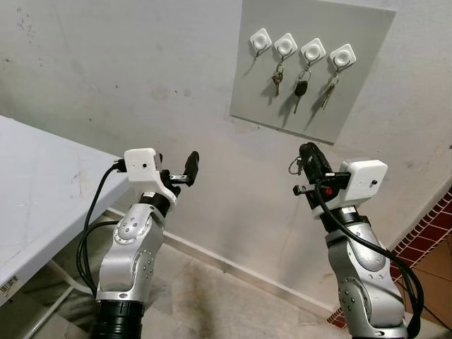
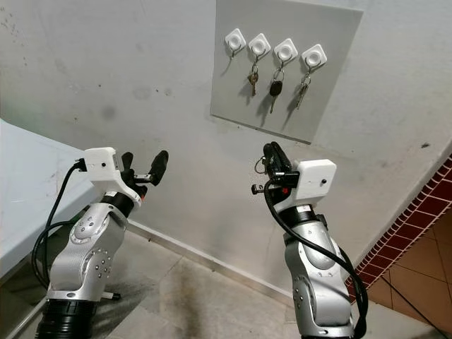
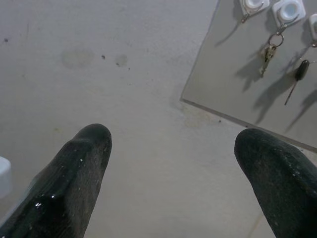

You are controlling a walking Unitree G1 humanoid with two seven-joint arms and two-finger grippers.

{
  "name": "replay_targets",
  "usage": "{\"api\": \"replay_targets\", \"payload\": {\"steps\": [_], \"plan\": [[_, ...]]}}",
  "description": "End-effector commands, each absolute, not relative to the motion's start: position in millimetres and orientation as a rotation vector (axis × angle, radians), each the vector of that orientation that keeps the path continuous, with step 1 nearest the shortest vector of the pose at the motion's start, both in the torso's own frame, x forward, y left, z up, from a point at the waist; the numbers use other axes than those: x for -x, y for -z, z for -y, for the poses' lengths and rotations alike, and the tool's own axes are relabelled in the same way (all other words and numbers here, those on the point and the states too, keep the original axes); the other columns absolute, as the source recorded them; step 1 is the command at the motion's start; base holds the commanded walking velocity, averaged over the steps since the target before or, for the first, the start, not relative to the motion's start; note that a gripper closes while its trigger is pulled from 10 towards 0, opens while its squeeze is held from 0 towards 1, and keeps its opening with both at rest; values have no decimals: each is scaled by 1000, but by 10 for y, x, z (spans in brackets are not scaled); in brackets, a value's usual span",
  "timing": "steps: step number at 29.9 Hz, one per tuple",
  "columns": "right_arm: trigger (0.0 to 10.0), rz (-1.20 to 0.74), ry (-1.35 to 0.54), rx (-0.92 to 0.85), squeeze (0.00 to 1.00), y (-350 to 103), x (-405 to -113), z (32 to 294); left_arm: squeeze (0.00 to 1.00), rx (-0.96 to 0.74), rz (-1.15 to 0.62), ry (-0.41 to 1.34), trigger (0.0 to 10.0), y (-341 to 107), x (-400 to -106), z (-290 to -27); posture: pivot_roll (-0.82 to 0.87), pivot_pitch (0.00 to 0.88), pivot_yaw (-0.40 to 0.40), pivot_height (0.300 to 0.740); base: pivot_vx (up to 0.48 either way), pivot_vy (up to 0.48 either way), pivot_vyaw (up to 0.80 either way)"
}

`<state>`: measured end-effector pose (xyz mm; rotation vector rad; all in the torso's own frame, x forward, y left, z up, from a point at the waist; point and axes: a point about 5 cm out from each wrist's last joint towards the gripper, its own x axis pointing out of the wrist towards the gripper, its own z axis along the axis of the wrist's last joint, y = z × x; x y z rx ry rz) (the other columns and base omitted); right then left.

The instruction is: Hang keys on a hook

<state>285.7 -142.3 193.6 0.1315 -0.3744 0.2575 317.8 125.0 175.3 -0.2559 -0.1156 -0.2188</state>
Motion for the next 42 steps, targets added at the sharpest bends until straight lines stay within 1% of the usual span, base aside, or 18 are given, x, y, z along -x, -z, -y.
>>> {"api": "replay_targets", "payload": {"steps": [1,5,9,11,16,22,42], "plan": [[10000,358,-267,-121,0,-1876,-2817,1441,0,238,97,249,10000,-1701,-3121,-1182,-14,11,-53,740,0,0,0],[10000,245,-242,-82,0,-1515,-2748,1522,0,215,65,267,10000,-1542,-3027,-1145,-10,7,-55,740,0,0,0],[10000,217,-217,-92,0,-1431,-2718,1607,0,223,45,263,10000,-1447,-2984,-1191,2,4,-60,740,0,0,0],[10000,200,-198,-73,0,-1373,-2716,1664,0,203,26,250,10000,-1352,-2969,-1254,2,2,-58,740,0,0,0],[10000,216,-193,-71,0,-1395,-2723,1686,0,199,21,229,10000,-1313,-2979,-1345,1,0,-55,740,0,0,0],[10000,229,-196,-75,0,-1417,-2721,1673,0,199,35,222,10000,-1336,-3005,-1398,-1,0,-56,740,265,0,0],[10000,223,-224,-72,0,-1407,-2708,1650,0,215,40,217,10000,-1314,-2975,-1383,7,0,-72,740,296,0,0]]}}
